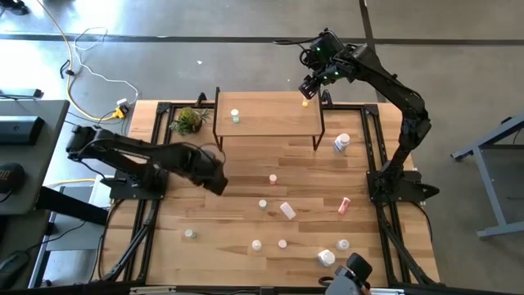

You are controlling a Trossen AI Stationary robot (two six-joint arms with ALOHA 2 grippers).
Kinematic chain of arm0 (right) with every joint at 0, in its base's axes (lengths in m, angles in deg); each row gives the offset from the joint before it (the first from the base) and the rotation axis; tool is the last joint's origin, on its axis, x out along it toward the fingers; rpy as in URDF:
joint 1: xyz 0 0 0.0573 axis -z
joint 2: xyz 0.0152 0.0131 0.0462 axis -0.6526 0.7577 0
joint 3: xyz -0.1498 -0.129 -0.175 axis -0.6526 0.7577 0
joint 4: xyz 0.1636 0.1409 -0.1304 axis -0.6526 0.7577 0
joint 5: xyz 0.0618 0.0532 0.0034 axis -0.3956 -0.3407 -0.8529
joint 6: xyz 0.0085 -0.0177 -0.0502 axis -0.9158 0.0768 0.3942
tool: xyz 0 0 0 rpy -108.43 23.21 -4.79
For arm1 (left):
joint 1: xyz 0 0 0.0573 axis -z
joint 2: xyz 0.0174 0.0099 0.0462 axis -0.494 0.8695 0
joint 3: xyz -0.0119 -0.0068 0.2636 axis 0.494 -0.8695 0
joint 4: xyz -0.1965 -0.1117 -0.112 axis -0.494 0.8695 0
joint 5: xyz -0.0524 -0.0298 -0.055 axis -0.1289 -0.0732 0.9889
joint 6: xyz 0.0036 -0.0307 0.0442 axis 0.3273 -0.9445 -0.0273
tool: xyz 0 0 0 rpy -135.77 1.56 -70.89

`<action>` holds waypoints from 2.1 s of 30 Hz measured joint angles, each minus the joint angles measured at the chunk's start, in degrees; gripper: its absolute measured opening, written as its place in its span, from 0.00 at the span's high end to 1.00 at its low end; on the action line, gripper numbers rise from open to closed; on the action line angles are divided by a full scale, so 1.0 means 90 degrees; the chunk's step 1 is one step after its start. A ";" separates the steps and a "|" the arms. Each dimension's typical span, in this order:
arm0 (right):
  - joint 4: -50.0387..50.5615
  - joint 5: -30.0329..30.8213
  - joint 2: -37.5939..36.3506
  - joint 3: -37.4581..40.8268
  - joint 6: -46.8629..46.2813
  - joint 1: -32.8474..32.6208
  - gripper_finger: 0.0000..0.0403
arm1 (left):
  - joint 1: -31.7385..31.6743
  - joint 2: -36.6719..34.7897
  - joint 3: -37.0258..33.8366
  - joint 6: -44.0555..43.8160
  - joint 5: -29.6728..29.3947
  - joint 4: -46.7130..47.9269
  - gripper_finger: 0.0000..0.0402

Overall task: Pick and place medicine bottles onto shelf by color
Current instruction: Put the white yellow pill bottle on the shelf

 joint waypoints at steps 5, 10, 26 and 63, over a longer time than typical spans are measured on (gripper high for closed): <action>-0.0003 -0.0005 0.0000 0.0000 0.0005 0.0000 0.52 | -0.0628 -0.0356 0.0533 0.0830 -0.0551 -0.0013 0.81; -0.0096 -0.0041 0.0000 0.0000 -0.0142 0.0000 0.52 | -0.1408 -0.0483 0.1185 0.1870 -0.1077 -0.0012 0.81; -0.0164 -0.0017 0.0000 0.0000 -0.0155 -0.0002 0.52 | -0.3816 0.0039 0.3695 0.5378 -0.2055 -0.0048 0.81; -0.0141 -0.0002 0.0000 0.0000 -0.0227 -0.0002 0.52 | -0.4193 0.1902 0.4386 0.4936 0.0216 0.1816 0.81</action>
